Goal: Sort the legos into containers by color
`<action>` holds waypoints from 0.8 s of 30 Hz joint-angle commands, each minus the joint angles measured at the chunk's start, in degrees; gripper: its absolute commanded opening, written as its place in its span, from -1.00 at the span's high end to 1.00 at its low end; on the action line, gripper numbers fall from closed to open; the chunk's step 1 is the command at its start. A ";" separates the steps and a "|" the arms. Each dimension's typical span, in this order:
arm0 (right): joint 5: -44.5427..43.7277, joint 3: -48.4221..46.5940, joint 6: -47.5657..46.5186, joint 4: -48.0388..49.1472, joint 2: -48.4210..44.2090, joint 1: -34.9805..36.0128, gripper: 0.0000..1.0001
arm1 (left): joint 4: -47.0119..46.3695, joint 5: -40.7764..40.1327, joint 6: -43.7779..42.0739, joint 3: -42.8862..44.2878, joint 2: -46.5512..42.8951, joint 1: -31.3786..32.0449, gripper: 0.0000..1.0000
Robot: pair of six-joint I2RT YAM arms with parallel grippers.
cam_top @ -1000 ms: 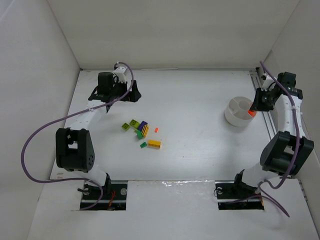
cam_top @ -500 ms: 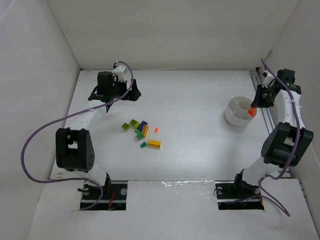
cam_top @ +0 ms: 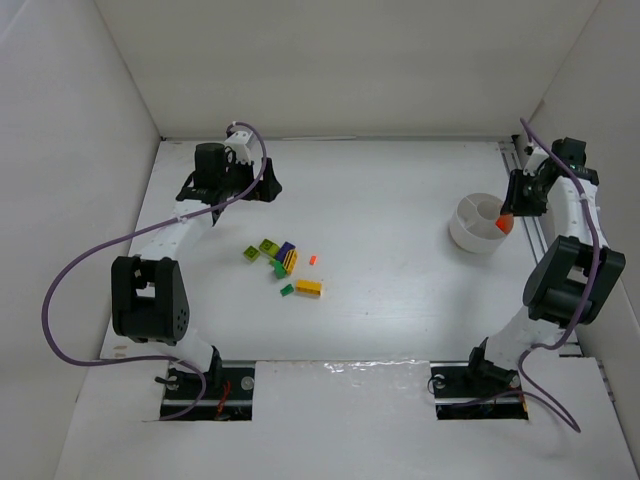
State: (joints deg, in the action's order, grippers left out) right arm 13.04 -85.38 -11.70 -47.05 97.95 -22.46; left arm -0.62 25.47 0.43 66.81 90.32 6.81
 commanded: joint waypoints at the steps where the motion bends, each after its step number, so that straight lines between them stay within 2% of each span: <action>1: -0.82 -2.68 0.81 2.13 -0.39 -0.31 0.16 | -1.84 0.37 0.10 0.52 -0.85 0.22 -1.00; 5: -0.82 -2.68 0.81 2.13 -0.92 -0.31 0.10 | -1.84 0.37 0.10 0.52 -0.85 0.22 -1.00; 9: -0.29 -2.68 0.81 2.13 -1.62 -0.31 0.21 | -1.84 0.37 0.10 0.52 -0.85 0.22 -1.00; 14: 9.26 -6.72 -2.09 -0.84 -6.27 -0.31 0.24 | -1.84 0.37 -0.43 -0.54 -2.78 0.22 -1.00; 15: 12.68 -7.60 -3.23 -1.81 -7.15 1.17 0.24 | -1.84 0.89 -0.95 -2.02 -3.31 0.22 -1.00; 17: 14.20 -10.58 -8.23 -4.97 -8.47 4.68 0.26 | -1.84 2.20 -0.95 -2.56 -4.45 -0.91 -1.00; 20: 16.49 -11.91 -13.85 -10.60 -8.48 15.40 0.26 | 1.92 5.89 -0.95 -1.43 -3.77 -4.24 -1.00; 21: 16.49 -11.91 -14.83 -11.48 -8.48 18.73 0.26 | 6.29 9.47 -0.95 -0.11 -2.71 -5.22 -1.00; 22: 18.15 -10.78 -15.97 -11.49 -8.48 25.29 0.26 | 8.08 11.86 -0.95 1.73 -1.83 -6.36 -1.00; 24: 20.00 -7.09 -19.92 -9.74 -9.18 31.65 0.28 | 9.67 15.73 -0.95 1.75 -1.20 -9.77 -1.00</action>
State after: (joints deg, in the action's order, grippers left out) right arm 26.57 -95.22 -24.08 -52.51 89.78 0.71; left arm 4.67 33.36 -0.08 65.69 89.17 0.91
